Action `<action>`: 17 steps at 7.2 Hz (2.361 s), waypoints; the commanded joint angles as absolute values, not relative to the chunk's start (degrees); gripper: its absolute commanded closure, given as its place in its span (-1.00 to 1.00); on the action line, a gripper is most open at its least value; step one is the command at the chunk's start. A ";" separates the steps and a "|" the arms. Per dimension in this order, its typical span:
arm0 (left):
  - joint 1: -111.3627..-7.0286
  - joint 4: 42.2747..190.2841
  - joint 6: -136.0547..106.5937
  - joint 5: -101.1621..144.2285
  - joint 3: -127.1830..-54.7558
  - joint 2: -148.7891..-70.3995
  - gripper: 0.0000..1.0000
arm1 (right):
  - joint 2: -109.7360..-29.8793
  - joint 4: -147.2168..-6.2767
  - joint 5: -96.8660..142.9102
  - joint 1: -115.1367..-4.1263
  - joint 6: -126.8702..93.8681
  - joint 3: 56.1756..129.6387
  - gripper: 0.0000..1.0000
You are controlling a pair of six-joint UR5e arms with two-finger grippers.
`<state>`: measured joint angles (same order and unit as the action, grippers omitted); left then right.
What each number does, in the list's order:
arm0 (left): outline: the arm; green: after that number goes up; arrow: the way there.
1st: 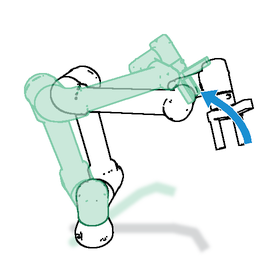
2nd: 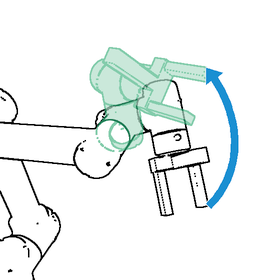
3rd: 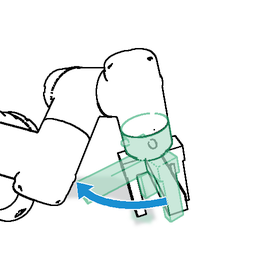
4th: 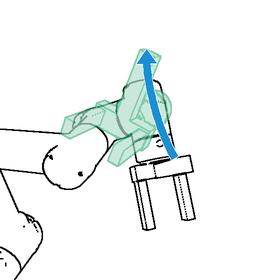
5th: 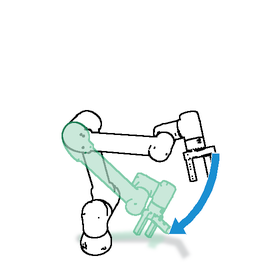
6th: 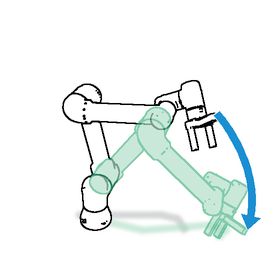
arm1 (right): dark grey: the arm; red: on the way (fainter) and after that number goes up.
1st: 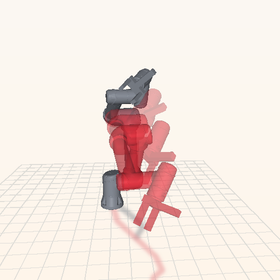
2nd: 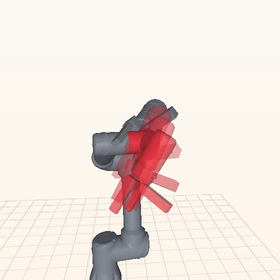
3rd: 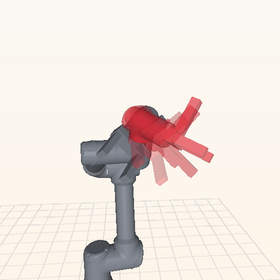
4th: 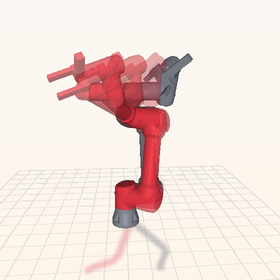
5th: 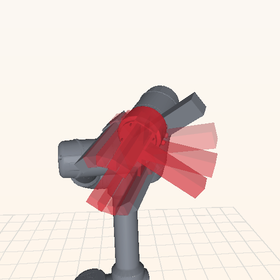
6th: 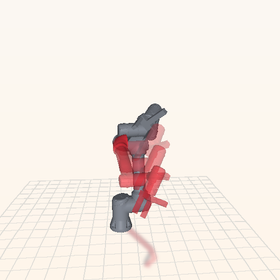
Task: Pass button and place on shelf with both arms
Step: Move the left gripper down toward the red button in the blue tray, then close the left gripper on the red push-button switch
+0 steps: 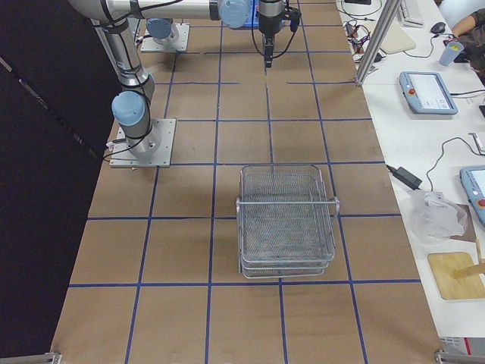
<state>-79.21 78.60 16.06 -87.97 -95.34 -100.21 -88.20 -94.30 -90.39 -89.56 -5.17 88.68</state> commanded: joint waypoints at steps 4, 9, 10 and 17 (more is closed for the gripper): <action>-62.08 60.22 41.03 -88.33 -108.63 -104.40 -0.95 | -88.16 -94.57 -90.35 -89.56 -5.10 88.59 -1.00; -57.66 55.30 47.55 -88.07 -108.37 -108.28 -0.94 | -88.24 -94.66 -90.35 -89.56 -5.10 88.68 -1.00; -57.66 52.85 47.29 -87.63 -108.28 -109.06 -0.95 | -88.07 -94.14 -90.35 -89.56 -5.10 88.68 -1.00; -57.83 55.35 47.99 -85.87 -108.90 -107.85 0.69 | -88.95 -93.96 -90.35 -89.56 -5.45 90.61 -1.00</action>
<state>-57.64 53.38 47.96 -86.44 -109.44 -108.46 -88.88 -94.01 -90.35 -89.56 -5.16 89.91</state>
